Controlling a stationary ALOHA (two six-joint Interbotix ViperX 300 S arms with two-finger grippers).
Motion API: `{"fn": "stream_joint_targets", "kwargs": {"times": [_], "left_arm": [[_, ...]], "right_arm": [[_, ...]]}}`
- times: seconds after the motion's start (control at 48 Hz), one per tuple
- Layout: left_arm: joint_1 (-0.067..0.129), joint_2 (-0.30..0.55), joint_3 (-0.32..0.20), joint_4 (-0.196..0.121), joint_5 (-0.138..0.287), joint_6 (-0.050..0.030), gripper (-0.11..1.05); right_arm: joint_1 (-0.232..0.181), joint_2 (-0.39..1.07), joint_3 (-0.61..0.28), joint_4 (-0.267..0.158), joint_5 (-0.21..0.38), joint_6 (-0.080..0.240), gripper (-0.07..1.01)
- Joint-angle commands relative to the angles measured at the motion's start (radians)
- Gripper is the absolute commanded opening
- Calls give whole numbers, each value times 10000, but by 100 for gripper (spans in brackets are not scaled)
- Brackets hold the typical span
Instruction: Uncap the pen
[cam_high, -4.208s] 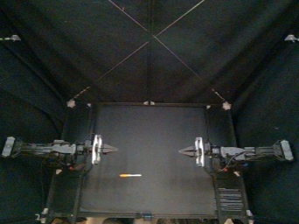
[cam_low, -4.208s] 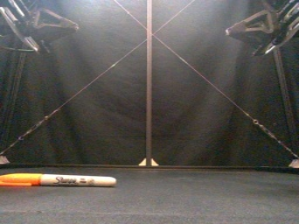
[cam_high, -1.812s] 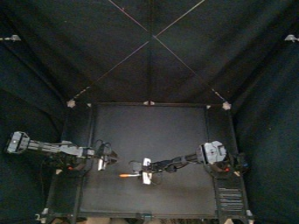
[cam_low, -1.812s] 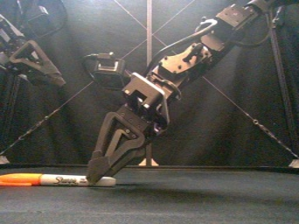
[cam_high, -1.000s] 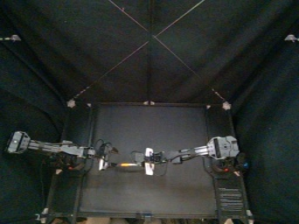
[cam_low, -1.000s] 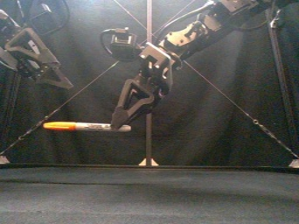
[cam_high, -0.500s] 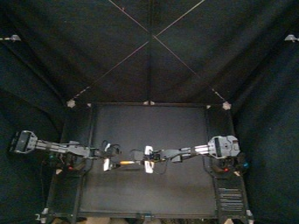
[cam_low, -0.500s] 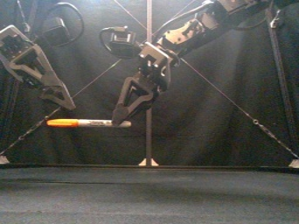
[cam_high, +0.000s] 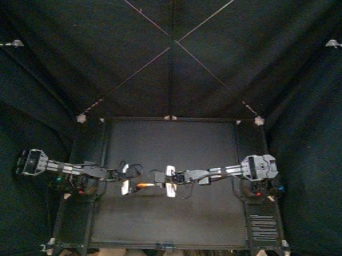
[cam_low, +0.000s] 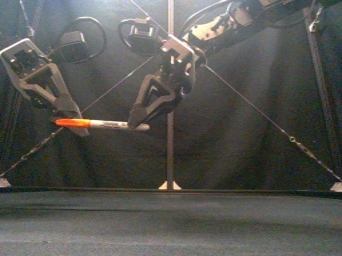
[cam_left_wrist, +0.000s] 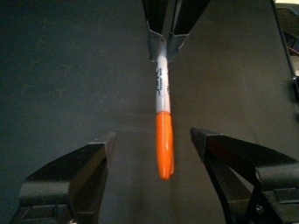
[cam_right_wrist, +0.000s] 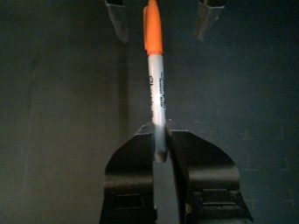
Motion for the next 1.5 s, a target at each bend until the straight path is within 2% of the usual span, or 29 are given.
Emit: {"fn": "stream_joint_targets", "kwargs": {"times": [0.021,0.25,0.396,0.5,0.792,0.896,1.167,1.5], "left_arm": [[46,138,-291,-15,-31,31,99],[107,199,-307,-15,-31,15,99],[184,199,-307,0,-31,46,94],[199,199,-307,0,-31,46,85],[215,169,-322,0,-31,31,49],[199,107,-307,15,-31,46,43],[199,-184,-307,15,-31,46,42],[138,-491,-245,31,-31,46,42]], "right_arm": [[-46,-568,-261,0,-46,0,39],[-46,-675,-276,-15,-46,-31,39],[-46,-721,-261,0,-46,-15,39],[-46,-721,-230,0,-46,-15,39],[-61,-890,-31,0,-46,15,39],[-61,-1058,169,0,-46,31,39],[-107,-1641,905,77,-291,61,39],[-414,-2362,1902,276,-644,61,39]]}}
